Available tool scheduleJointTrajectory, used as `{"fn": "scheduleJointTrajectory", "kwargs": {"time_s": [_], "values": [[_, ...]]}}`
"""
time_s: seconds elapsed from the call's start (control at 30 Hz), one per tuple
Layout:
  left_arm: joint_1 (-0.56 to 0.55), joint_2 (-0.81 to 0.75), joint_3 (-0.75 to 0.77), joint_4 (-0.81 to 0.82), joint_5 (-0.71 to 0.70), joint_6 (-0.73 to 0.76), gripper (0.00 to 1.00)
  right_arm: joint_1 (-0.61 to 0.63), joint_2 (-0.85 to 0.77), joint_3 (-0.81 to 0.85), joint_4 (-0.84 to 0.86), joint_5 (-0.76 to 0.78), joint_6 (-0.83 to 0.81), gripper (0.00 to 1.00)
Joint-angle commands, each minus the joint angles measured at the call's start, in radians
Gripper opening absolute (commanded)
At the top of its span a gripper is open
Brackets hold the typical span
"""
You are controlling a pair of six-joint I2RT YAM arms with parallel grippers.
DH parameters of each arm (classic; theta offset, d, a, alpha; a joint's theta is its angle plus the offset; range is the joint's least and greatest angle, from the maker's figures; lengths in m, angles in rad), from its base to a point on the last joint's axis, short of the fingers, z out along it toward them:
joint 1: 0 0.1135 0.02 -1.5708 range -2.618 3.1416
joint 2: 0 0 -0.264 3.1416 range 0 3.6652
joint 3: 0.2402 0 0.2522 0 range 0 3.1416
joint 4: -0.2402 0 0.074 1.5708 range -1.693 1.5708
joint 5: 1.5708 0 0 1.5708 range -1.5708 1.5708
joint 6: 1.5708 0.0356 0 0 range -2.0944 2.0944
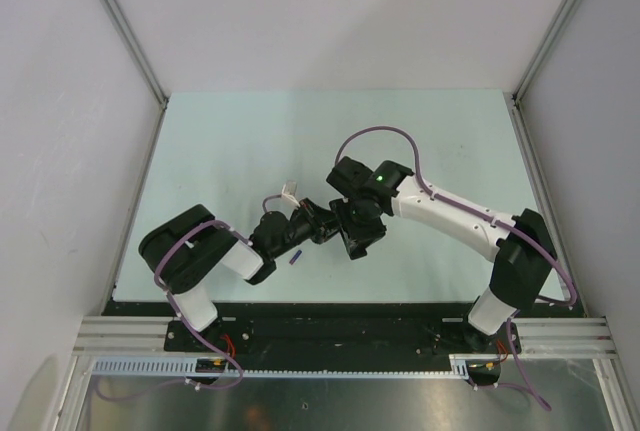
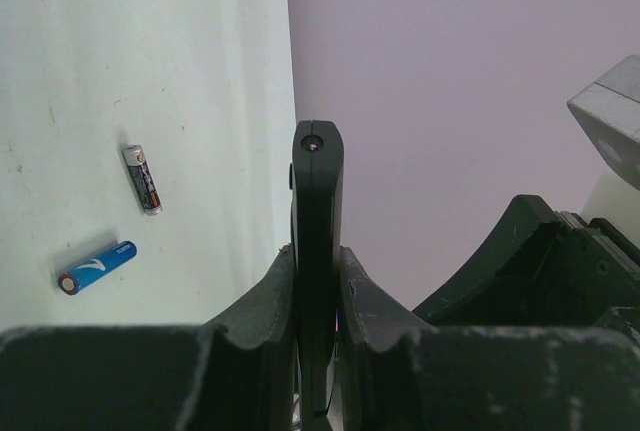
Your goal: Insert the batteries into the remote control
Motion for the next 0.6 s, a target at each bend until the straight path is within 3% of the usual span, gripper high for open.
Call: {"fn": "scheduleJointTrajectory", "kwargs": {"time_s": [0.0,0.57], "values": [[-0.011,-0.056,0.012,0.378,0.025,-0.058,0.00,0.001,0.014,0.025,0.037,0.029,0.006,0.00],[-0.011,-0.116,0.053,0.386,0.093,-0.117,0.00,-0.002,-0.003,-0.001,0.063,0.058,-0.003,0.00]]}}
